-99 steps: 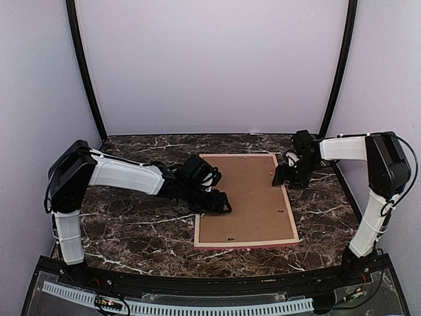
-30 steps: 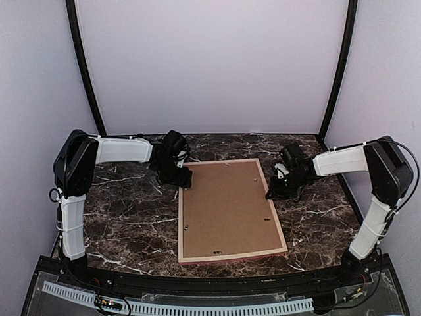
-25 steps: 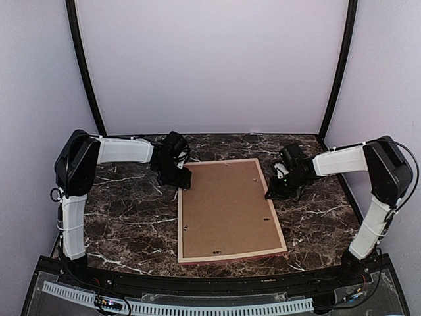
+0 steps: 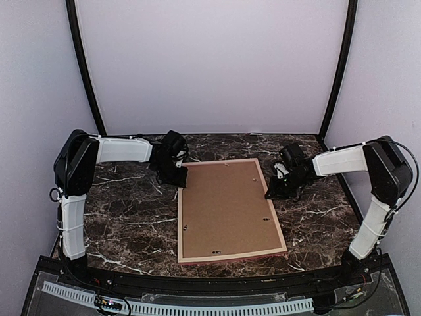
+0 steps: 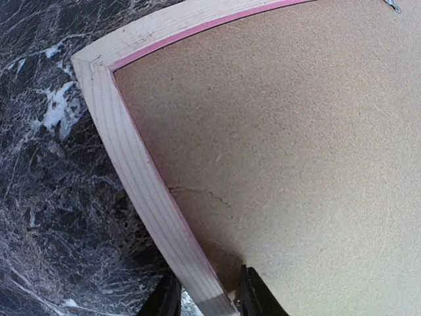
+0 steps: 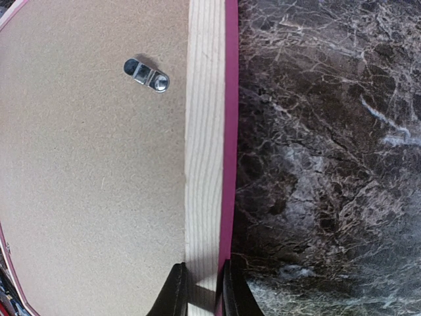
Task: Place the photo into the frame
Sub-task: Press the fastener onto the backboard.
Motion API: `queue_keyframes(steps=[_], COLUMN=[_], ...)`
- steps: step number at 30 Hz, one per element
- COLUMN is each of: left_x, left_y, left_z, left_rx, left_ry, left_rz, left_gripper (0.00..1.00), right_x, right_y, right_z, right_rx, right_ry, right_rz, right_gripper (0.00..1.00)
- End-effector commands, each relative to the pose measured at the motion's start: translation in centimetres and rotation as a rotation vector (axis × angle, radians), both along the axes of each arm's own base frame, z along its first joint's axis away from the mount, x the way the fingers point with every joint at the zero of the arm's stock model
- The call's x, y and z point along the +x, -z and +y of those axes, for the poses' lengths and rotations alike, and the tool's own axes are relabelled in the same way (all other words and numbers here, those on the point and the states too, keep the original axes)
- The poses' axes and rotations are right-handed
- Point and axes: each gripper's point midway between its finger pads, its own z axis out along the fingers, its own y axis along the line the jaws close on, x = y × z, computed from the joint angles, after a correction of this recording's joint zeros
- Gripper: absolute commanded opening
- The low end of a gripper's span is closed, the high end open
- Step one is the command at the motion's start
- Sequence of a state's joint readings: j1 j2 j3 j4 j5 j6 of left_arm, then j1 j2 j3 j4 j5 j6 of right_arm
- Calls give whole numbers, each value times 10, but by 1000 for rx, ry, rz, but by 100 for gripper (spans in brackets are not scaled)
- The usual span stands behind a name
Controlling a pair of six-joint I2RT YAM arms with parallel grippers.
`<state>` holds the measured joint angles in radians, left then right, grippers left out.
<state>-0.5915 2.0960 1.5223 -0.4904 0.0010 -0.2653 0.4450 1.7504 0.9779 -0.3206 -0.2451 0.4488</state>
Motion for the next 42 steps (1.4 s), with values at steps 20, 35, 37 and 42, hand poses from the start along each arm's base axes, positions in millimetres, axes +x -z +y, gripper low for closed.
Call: queue_keyframes(steps=[20, 35, 37, 42], left_x=[-20, -30, -31, -31], left_y=[1, 12, 14, 14], left_z=[1, 14, 15, 15], left_rx=[-22, 45, 52, 52], left_ry=[94, 126, 129, 141], left_rz=[43, 69, 69, 63], left_gripper=[49, 37, 35, 30], right_x=[-6, -5, -5, -5], right_y=[11, 13, 12, 13], right_z=[15, 17, 18, 17], right_rx=[53, 64, 65, 64], right_ry=[-29, -36, -37, -36], right_rz=[39, 48, 46, 48], right_gripper=[11, 11, 11, 11])
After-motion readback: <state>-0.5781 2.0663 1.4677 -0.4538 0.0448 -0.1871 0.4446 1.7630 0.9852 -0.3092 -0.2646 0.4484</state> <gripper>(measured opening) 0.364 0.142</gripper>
